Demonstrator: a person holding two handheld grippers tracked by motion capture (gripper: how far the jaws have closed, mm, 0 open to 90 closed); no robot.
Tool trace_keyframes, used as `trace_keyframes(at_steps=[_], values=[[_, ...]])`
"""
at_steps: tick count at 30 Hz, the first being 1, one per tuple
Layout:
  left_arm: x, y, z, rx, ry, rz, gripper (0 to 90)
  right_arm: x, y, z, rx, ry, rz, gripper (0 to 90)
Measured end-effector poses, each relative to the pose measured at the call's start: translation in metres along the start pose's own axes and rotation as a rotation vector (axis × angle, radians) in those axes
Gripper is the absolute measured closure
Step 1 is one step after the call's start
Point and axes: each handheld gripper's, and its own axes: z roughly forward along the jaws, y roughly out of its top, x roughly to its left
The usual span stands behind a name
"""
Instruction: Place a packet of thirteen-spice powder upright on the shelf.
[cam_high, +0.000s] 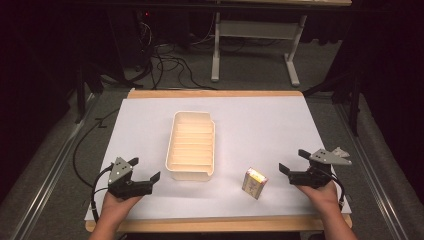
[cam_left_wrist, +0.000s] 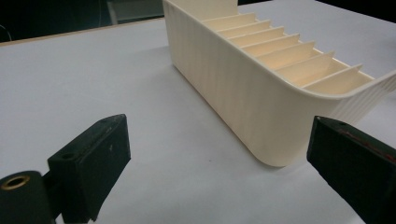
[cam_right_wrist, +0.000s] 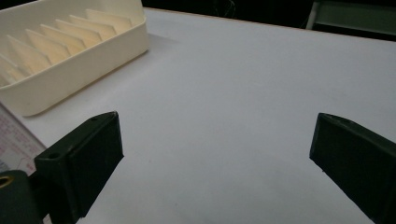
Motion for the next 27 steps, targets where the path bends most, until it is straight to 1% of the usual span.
trace_keyframes(at_steps=[2,3,4,5,7,8,11,13,15,20,23,24,27], values=[[-0.001,-0.003,0.004,0.017,-0.005,0.002,6.7,0.003,0.000,-0.003,-0.004,0.002,-0.010,2.9],[-0.001,-0.005,0.005,0.026,-0.005,0.012,6.8,0.004,0.001,-0.004,-0.009,0.005,-0.012,2.9],[-0.002,-0.006,0.005,0.030,-0.008,0.013,6.8,0.005,0.002,-0.005,-0.017,0.007,-0.015,2.9],[-0.002,-0.006,0.005,0.030,-0.008,0.013,6.8,0.007,0.003,-0.006,-0.024,0.009,-0.022,2.9],[-0.004,-0.008,0.003,0.045,-0.014,0.033,6.8,0.008,0.007,-0.006,-0.035,0.015,-0.034,2.7],[-0.004,-0.009,0.002,0.047,-0.018,0.032,6.8,0.009,0.008,-0.006,-0.041,0.024,-0.035,2.7],[-0.004,-0.008,0.000,0.047,-0.020,0.038,6.8,0.012,0.011,-0.006,-0.047,0.034,-0.039,2.7],[-0.004,-0.008,-0.001,0.044,-0.018,0.035,7.0,0.017,0.016,-0.006,-0.054,0.050,-0.046,2.7],[-0.003,-0.010,-0.001,0.051,-0.014,0.039,7.0,0.020,0.019,-0.006,-0.067,0.063,-0.052,2.8],[-0.004,-0.010,0.000,0.049,-0.014,0.037,7.1,0.027,0.025,-0.007,-0.080,0.080,-0.072,1.8],[-0.003,-0.010,0.000,0.050,-0.014,0.038,7.1,0.028,0.027,-0.008,-0.089,0.087,-0.070,1.2],[-0.004,-0.010,0.000,0.052,-0.015,0.039,7.1,0.030,0.029,-0.010,-0.100,0.098,-0.065,1.2],[-0.004,-0.011,0.000,0.052,-0.016,0.035,7.1,0.032,0.032,-0.012,-0.113,0.107,-0.064,1.2]])
